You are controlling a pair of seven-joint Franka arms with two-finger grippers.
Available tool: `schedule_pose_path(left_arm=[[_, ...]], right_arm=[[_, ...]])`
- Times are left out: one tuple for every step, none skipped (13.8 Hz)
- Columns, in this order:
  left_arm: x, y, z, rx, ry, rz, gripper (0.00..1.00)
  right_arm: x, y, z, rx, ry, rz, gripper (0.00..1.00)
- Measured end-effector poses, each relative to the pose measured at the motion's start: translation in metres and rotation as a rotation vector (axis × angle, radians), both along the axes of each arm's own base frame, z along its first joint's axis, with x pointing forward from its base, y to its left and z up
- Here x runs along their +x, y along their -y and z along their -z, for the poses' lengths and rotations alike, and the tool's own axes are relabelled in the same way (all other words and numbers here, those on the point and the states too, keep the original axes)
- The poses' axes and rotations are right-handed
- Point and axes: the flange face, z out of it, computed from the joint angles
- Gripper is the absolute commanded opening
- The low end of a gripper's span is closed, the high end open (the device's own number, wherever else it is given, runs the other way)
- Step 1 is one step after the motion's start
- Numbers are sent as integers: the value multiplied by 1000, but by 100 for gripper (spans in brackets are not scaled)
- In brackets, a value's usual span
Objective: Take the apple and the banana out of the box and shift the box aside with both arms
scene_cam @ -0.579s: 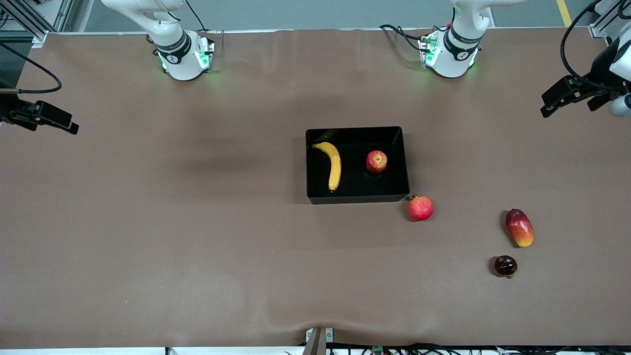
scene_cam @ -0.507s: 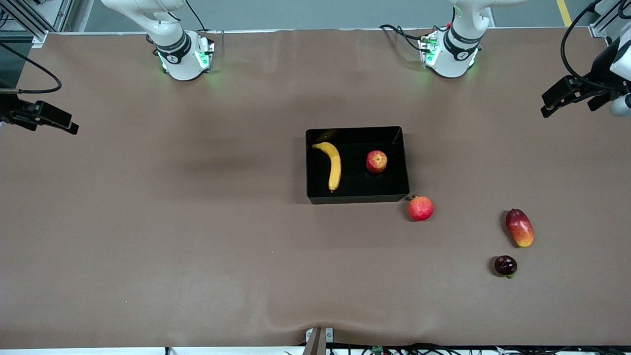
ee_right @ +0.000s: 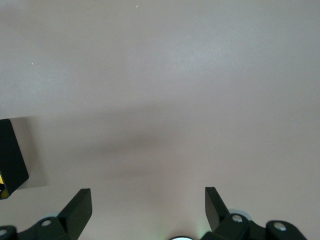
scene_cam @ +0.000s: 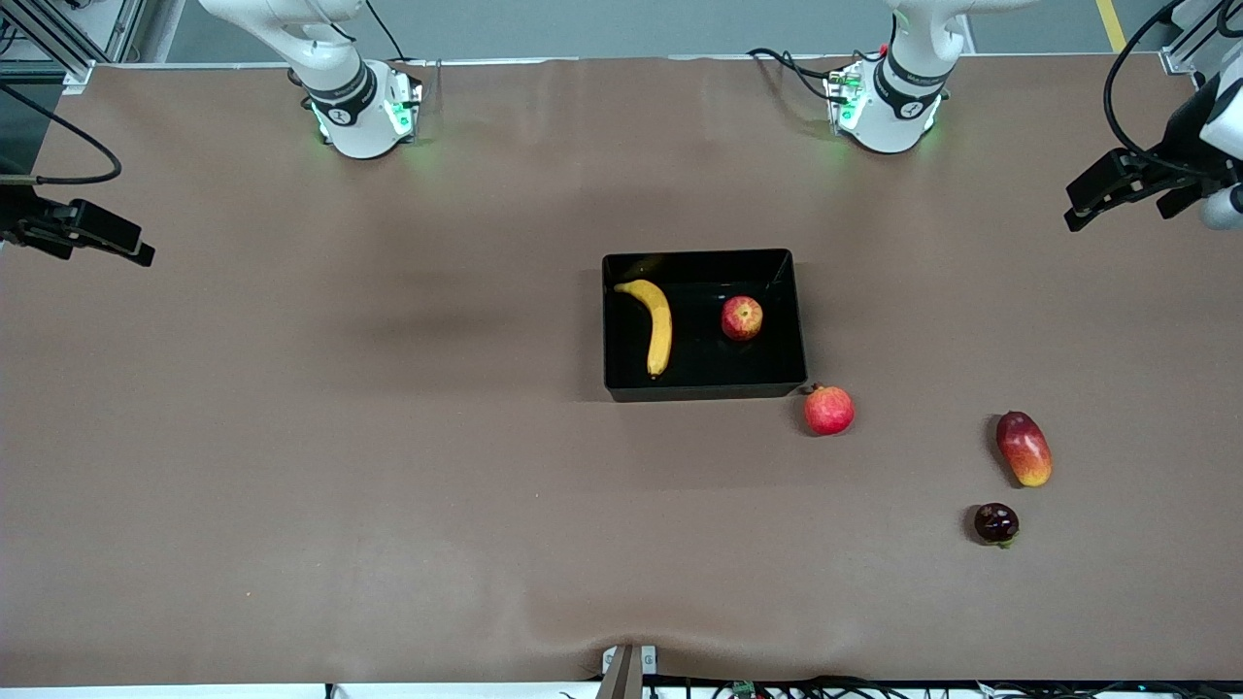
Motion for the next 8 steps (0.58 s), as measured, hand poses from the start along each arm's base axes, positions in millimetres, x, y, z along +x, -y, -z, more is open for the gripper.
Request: schedule_pose_path(left_arm=[[2, 7, 5, 1, -13, 13, 100], [4, 19, 14, 2, -33, 31, 100], [7, 33, 26, 2, -57, 49, 100], [11, 48, 39, 3, -80, 55, 100], [15, 63, 54, 4, -98, 46, 100], [19, 78, 69, 5, -105, 30, 100], [22, 93, 85, 4, -102, 10, 100], [23, 106, 101, 2, -96, -11, 100]], right_arm=[[0, 0, 0, 0, 3, 1, 100], [0, 1, -1, 0, 5, 1, 100], [1, 1, -1, 0, 6, 1, 100], [1, 1, -1, 0, 8, 2, 100], [1, 1, -2, -1, 12, 2, 100], [1, 1, -2, -1, 14, 2, 100], [2, 1, -2, -1, 16, 2, 100], [2, 1, -2, -1, 16, 2, 100]])
